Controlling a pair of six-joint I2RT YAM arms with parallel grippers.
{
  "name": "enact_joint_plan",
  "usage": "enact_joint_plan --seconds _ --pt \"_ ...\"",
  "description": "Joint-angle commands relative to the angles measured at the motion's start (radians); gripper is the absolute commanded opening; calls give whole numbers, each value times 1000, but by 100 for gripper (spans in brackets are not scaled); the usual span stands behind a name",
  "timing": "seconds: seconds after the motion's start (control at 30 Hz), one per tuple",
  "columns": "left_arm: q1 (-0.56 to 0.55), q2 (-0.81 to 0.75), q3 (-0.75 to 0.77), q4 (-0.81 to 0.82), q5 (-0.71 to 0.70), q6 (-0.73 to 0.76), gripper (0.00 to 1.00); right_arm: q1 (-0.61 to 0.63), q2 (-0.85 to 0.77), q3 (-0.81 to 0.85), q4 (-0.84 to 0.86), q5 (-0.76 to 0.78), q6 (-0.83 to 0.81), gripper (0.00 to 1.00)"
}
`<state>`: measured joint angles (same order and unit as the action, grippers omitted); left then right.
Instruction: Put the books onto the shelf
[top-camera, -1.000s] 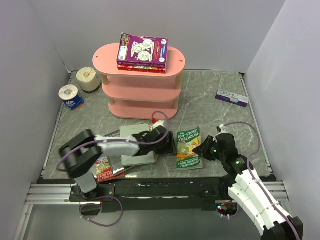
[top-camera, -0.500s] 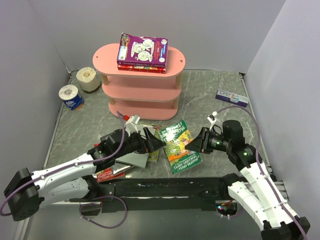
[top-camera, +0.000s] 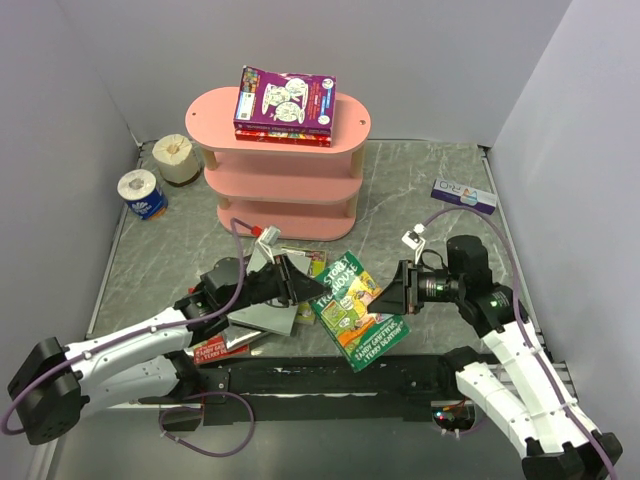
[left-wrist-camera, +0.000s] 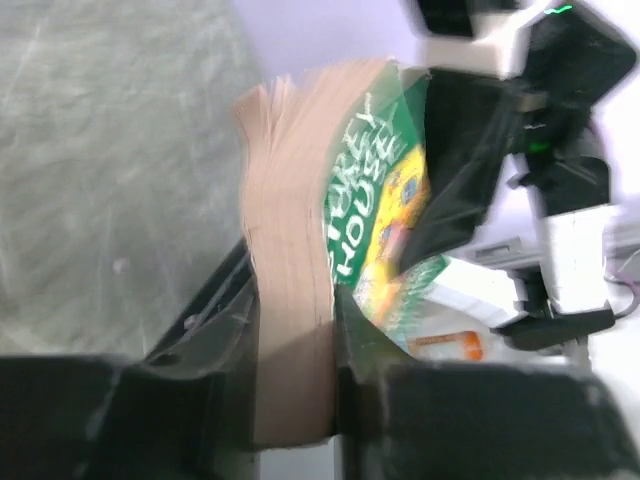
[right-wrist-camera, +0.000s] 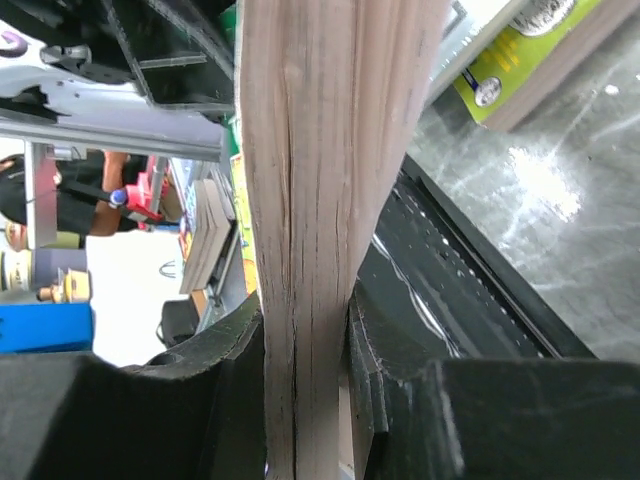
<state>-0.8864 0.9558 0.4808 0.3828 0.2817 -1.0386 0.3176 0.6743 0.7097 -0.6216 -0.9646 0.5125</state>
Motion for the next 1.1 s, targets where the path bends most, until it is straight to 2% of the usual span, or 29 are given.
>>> enact_joint_plan --seconds 0.0,0.03,0.07,0.1,0.13,0.2,0.23,0.27,0.33,0.47,0.57,0.73,1.07 --pt "15 -26 -8 151 100 -21 1 8 -10 125 -1 -22 -43 0" --pt "14 -41 1 139 97 -21 1 6 -24 158 -16 6 -48 8" --pt "15 -57 30 122 91 -9 1 6 -30 178 -20 36 -51 25" --pt "14 -99 50 98 61 1 1 6 -41 198 -23 131 -45 44" --pt "15 -123 73 21 33 12 1 6 -64 245 -39 201 -37 69" --pt "17 -187 163 -69 -37 49 1 6 -85 289 -33 271 -3 84" --pt "20 -205 197 -146 -115 60 1 5 -100 334 -35 358 12 94" --pt "20 -221 264 -185 -162 75 1 5 -111 349 -11 375 49 99" --pt "21 -252 332 -238 -269 89 1 6 -146 362 32 415 99 99" --pt "23 -259 504 -272 -373 133 1 6 -191 294 271 396 298 99" --pt "21 -235 608 -291 -446 169 1 6 -196 225 376 363 414 99" --pt "23 -152 726 -285 -432 186 1 5 -139 183 593 297 532 99" --pt "23 -91 717 -239 -401 138 1 5 -125 185 806 331 623 99"
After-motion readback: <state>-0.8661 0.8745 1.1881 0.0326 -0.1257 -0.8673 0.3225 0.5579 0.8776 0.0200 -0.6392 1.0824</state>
